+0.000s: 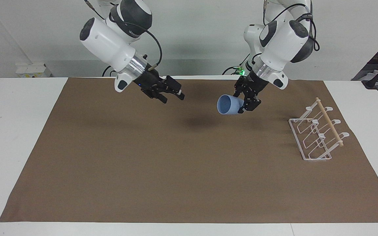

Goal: Hang cup on cup holder
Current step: 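Carry the cup with the left gripper while the right gripper withdraws, then lower the cup onto the rack's wooden peg with the left gripper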

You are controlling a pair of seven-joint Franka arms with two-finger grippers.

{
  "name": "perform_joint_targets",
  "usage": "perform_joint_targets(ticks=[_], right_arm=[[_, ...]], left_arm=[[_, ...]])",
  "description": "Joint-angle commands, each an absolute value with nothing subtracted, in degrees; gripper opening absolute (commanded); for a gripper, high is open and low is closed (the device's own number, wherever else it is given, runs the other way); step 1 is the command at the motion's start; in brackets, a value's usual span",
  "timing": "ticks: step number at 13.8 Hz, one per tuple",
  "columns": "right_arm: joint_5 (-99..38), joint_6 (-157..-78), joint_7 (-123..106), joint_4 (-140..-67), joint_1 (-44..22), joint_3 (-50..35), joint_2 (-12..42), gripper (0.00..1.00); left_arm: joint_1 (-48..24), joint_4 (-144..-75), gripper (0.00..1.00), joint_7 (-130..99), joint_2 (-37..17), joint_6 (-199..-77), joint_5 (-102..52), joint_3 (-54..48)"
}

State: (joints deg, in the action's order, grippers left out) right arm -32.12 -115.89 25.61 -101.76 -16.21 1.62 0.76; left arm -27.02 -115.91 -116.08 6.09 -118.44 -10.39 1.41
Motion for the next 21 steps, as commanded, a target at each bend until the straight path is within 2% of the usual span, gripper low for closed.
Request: perform_joint_targets(ticks=[1, 5, 8, 11, 15, 20, 21], right_arm=[[-22.5, -115.0, 23.2, -102.4, -12.5, 1.0, 0.4, 0.99], [-9.9, -103.6, 17.0, -97.6, -4.9, 1.1, 0.5, 0.99], [-5.0, -90.0, 13.6, -89.1, 1.1, 1.1, 0.5, 0.99], [1.8, -79.9, 4.9, -81.8, 3.5, 1.2, 0.5, 0.99], [2.9, -76.8, 2.4, -83.3, 5.4, 1.1, -0.4, 0.99], [2.8, -76.4, 2.3, -83.7, 6.0, 1.1, -0.6, 0.99], [2.8, -76.4, 2.2, -83.8, 6.2, 1.1, -0.6, 0.99]], left_arm=[[-25.4, -115.5, 0.30, -118.2, 6.7, -111.6, 2.9, 1.5], [-22.9, -114.4, 0.30, -118.3, 6.6, -107.5, 25.8, 1.6], [-21.5, -113.5, 0.30, -118.3, 5.4, -107.5, 40.1, 1.6], [-21.5, -109.8, 0.30, -118.2, -3.9, -102.9, 54.4, 1.6], [-21.5, -110.9, 0.30, -117.8, -5.3, -98.8, 64.8, 1.6], [-20.1, -110.7, 0.30, -112.1, -5.4, -103.2, 71.1, 1.6], [-19.4, -110.7, 0.30, -112.1, -7.2, -103.4, 72.7, 1.6]])
